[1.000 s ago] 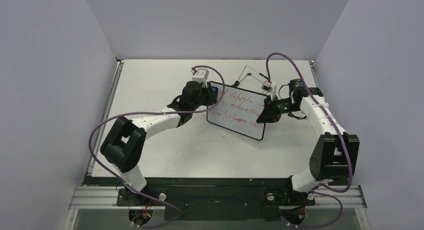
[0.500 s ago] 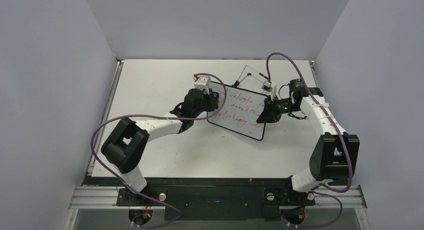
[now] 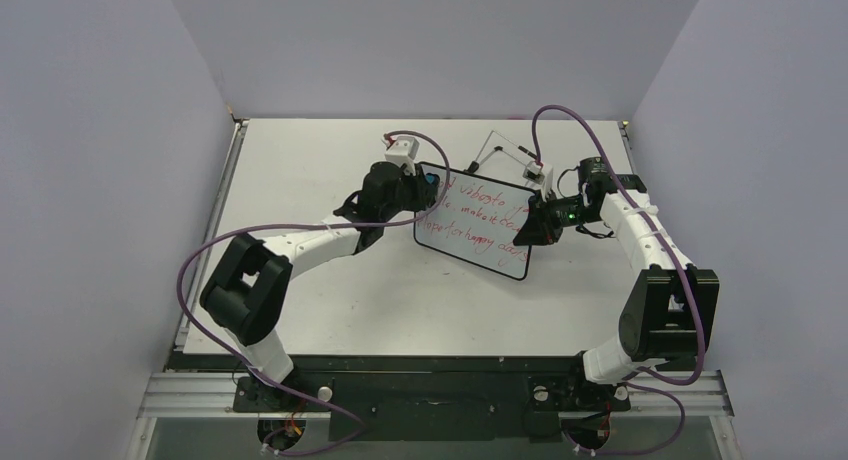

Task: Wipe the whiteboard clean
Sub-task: Erase the whiteboard at the center of the board.

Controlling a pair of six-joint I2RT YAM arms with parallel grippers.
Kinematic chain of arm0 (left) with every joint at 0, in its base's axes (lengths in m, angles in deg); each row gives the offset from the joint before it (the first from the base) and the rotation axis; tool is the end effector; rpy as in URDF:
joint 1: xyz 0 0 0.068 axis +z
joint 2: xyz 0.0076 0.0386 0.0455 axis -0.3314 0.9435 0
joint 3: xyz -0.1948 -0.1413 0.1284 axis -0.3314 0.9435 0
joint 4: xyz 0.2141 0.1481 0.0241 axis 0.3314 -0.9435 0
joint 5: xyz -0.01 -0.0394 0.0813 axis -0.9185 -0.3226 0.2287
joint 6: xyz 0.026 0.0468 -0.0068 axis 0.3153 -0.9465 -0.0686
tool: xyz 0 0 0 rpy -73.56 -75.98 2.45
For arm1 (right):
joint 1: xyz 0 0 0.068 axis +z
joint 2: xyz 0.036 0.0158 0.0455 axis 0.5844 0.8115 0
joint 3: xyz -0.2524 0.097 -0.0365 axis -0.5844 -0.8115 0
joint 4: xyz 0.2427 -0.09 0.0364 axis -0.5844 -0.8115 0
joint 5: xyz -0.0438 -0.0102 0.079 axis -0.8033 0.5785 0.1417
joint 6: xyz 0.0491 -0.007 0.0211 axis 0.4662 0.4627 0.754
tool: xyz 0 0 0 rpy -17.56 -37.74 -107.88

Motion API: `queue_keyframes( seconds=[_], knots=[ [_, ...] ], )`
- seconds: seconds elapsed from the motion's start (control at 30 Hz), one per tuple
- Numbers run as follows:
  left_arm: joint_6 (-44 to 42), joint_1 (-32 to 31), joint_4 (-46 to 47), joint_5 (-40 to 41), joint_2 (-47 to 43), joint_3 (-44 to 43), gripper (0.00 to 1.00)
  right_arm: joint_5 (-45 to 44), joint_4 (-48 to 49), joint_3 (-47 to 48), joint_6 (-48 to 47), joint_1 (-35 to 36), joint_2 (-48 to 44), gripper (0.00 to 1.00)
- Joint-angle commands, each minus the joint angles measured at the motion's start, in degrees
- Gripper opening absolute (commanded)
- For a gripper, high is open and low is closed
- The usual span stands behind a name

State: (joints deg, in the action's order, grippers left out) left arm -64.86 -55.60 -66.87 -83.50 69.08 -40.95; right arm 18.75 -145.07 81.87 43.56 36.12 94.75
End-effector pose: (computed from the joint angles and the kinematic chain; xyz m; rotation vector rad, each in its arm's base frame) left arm 0.3190 -0.2320 0.2433 0.1620 1.9409 -0.6811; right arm 0.2786 0.0323 0.2674 -0.9154 2.1630 1.1687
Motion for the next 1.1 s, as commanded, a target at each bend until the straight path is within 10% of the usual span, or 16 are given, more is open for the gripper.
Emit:
queue_keyframes(
  seconds=[0.0,0.33,1.07],
  knots=[
    [0.15,1.24,3.86,-0.44,0.05,0.63,0.00,-0.34,-5.66,0.68,-6.05,2.28,0.20,0.00],
    [0.18,-6.67,4.08,2.48,-0.55,3.87,0.00,-0.29,-5.70,0.67,-6.08,2.25,0.24,0.00],
    [0.79,-0.85,5.01,-1.88,0.29,2.72,0.00,-0.10,-6.15,0.79,-6.52,2.23,0.18,0.00]
  ],
)
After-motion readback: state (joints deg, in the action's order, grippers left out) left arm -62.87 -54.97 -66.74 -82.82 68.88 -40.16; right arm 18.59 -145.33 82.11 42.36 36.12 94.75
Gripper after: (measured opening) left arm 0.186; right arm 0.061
